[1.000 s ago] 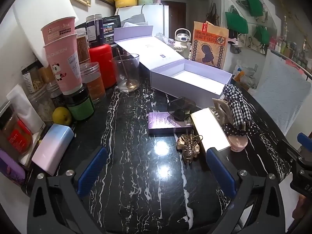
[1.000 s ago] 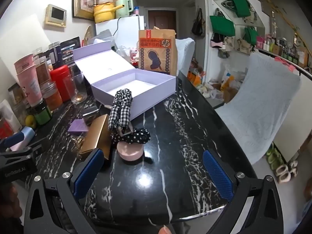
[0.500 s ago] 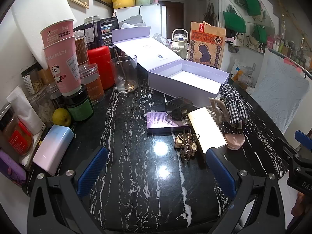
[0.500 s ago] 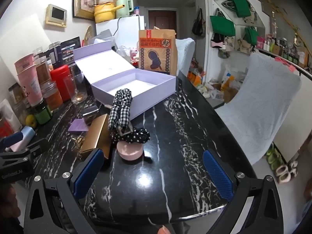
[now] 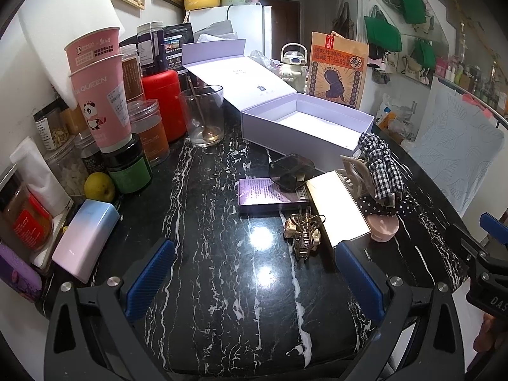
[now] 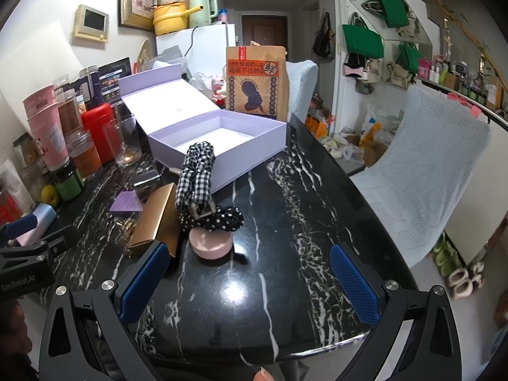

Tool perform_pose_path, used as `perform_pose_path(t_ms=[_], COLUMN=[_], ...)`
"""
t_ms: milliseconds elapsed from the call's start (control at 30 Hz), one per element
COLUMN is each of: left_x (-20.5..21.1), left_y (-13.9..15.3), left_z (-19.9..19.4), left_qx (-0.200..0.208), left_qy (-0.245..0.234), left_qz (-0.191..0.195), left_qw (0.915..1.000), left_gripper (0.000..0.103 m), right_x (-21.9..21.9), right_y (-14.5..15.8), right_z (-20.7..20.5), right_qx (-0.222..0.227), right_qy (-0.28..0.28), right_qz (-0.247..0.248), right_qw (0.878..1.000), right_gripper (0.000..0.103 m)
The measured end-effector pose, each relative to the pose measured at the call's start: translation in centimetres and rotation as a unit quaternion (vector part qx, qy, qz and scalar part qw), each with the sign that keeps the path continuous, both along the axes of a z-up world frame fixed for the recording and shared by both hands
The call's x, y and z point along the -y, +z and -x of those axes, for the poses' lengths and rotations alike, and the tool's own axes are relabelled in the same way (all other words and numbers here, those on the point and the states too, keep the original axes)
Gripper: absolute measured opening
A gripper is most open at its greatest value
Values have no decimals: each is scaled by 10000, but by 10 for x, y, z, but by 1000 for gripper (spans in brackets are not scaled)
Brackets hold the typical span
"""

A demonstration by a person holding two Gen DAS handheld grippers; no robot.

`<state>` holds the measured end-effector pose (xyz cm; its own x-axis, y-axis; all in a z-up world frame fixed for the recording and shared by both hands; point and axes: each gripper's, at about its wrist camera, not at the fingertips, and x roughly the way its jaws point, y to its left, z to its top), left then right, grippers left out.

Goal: Organize rigid objects

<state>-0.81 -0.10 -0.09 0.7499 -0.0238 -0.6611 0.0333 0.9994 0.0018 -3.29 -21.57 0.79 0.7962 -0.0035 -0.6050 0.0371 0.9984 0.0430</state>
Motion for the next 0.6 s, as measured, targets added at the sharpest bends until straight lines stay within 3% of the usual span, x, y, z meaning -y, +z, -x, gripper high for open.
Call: perform_pose_path(t_ms=[600], left_x=[-6], left_y=[-2], left_z=[-3], left_qx=[-80], left_qy=[53], left_qz=[71], left_qw=[9999], left_gripper=[103], right_x=[-2], right_y=[-2], right_z=[0], right_qx=[-28], right_qy=[35], right_qz=[6], right_qw=[10000], right_gripper=[103])
